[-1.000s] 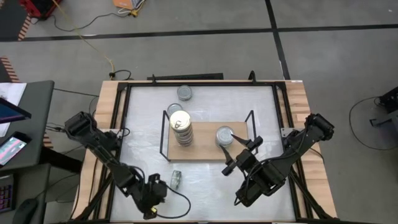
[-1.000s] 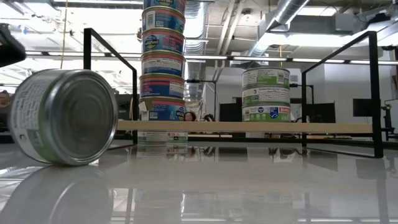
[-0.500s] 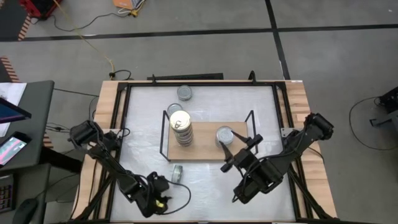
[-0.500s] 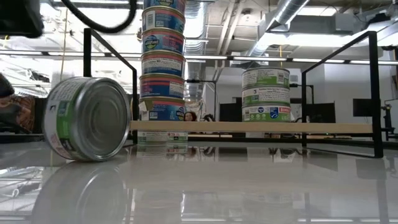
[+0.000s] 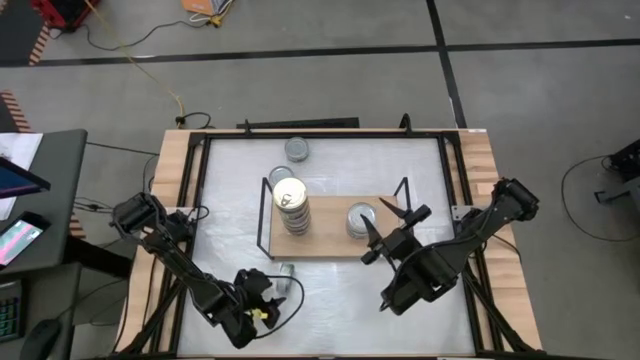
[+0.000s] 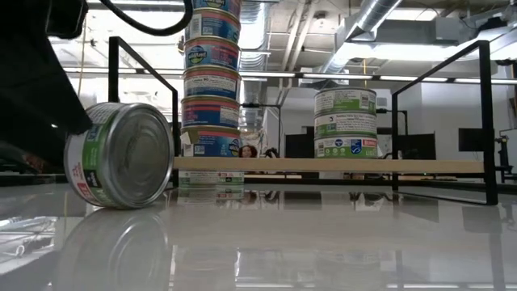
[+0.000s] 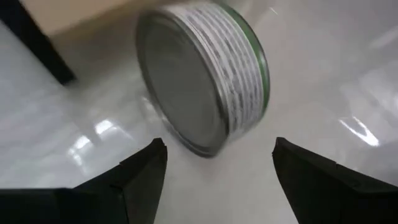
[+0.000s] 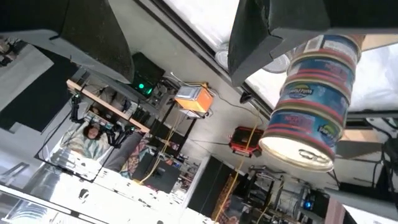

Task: Stack canned seafood by type on shelf
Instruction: Stack the green tuna can on top of the green tuna can on the shelf

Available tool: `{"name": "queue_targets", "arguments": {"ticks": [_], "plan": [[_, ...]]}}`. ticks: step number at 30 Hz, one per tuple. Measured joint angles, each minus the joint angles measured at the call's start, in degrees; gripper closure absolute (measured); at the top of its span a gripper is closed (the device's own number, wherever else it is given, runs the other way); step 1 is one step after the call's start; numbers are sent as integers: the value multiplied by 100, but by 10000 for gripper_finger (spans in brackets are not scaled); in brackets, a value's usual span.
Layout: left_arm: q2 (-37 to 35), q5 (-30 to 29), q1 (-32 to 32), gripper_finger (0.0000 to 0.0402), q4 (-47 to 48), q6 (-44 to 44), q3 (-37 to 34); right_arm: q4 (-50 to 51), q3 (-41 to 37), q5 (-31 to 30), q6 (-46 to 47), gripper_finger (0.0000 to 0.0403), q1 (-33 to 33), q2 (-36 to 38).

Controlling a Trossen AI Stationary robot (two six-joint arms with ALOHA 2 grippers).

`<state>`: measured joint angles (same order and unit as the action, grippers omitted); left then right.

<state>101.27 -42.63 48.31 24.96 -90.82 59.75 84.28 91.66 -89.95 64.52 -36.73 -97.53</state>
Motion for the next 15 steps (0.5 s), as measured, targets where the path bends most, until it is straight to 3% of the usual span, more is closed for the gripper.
{"name": "queue_targets", "arguments": {"ticks": [4, 10, 15], "plan": [[53, -141, -3, 122, 520, -184, 314, 588, -3, 3, 714, 113, -36, 12], [662, -113, -108, 123, 895, -116, 1076, 575, -39, 110, 632, 113, -167, 14], [1460, -42, -256, 123, 2391, -357, 2153, 574, -44, 332, 575, 113, -353, 14]]}}
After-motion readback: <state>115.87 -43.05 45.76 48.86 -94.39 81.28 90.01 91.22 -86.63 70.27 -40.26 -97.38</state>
